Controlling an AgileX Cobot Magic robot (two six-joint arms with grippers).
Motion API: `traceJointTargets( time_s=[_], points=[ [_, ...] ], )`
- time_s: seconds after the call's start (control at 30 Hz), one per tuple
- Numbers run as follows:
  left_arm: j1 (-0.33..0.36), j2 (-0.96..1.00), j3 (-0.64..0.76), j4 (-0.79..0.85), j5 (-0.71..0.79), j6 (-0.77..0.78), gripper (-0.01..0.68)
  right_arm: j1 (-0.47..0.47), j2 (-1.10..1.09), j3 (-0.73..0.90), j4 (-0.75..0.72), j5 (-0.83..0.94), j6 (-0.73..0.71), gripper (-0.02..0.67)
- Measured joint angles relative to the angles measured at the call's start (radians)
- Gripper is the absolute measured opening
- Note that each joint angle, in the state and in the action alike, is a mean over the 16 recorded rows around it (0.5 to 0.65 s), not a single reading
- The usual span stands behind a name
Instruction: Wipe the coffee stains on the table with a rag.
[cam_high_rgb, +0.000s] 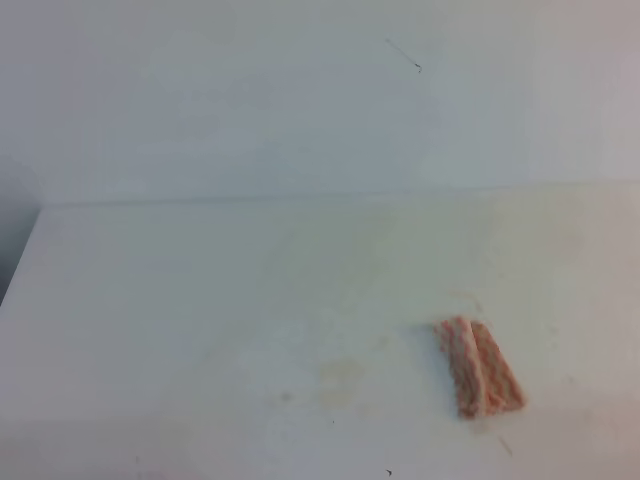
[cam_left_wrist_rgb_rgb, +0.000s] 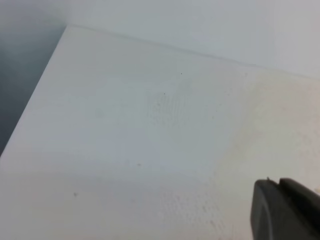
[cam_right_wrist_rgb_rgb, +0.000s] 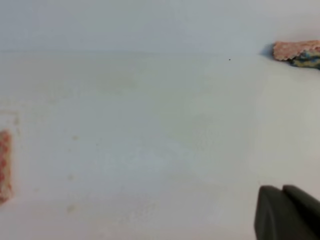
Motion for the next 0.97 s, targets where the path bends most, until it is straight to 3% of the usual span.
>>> traceJointTargets(
  time_s=[0.97],
  points=[
    [0.000, 0.002, -0.003, 0.000, 0.001, 0.000, -0.003, 0.000, 0.000, 0.000, 0.000, -0.002, 0.000, -0.004]
  ],
)
